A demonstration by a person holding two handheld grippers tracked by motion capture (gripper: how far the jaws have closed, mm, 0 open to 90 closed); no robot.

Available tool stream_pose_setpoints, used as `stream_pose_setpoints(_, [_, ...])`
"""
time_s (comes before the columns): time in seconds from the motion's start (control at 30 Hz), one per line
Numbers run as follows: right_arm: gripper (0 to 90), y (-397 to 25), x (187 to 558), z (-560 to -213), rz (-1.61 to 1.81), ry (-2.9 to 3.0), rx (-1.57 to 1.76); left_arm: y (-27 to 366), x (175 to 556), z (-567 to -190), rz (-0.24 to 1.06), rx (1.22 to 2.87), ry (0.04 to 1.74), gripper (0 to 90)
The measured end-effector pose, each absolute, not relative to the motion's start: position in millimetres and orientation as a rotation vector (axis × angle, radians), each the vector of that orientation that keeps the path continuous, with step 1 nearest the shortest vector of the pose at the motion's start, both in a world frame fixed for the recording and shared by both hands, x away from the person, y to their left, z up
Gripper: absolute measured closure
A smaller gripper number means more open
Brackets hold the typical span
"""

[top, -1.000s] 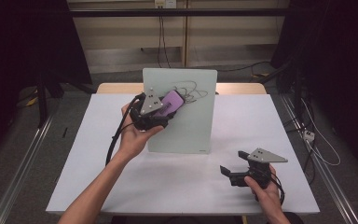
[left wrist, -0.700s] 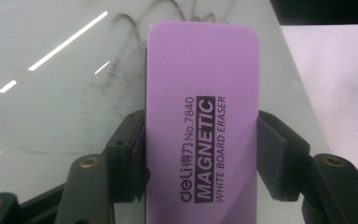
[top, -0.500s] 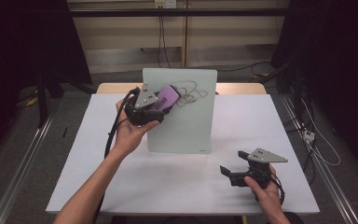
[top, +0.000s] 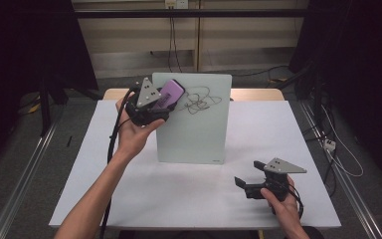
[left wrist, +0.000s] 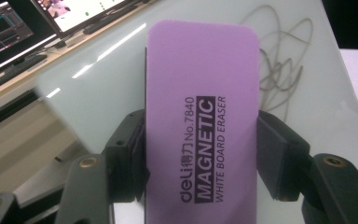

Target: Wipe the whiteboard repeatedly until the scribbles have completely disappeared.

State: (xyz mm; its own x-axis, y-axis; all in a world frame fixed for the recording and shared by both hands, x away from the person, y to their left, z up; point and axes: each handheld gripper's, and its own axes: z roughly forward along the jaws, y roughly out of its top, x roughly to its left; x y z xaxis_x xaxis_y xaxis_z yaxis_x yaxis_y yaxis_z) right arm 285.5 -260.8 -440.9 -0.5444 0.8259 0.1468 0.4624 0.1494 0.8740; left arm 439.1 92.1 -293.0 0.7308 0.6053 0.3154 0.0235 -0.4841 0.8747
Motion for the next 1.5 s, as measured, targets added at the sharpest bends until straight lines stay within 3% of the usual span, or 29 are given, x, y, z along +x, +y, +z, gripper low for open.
stream_pose_setpoints(0.57, [5.8,-261,285,-441,1.357,2.067,1.226,50,416,-338,0.71,2.139,0.356,40.8])
stream_pose_setpoints(0.73, [5.8,-261,285,-441,1.36,2.068,1.221,50,418,-330,0.735,2.157,0.352,40.9])
stream_pose_setpoints(1.0, [5.8,-261,284,-441,1.364,2.068,1.224,75,436,-288,0.814,2.041,0.458,40.9])
stream_pose_setpoints(1.13, [5.8,-261,284,-440,1.364,2.071,1.227,82,445,-271,0.785,1.99,0.501,40.9])
stream_pose_setpoints(1.5, [5.8,-260,284,-440,1.366,2.071,1.226,41,432,-294,0.787,2.12,0.376,40.7])
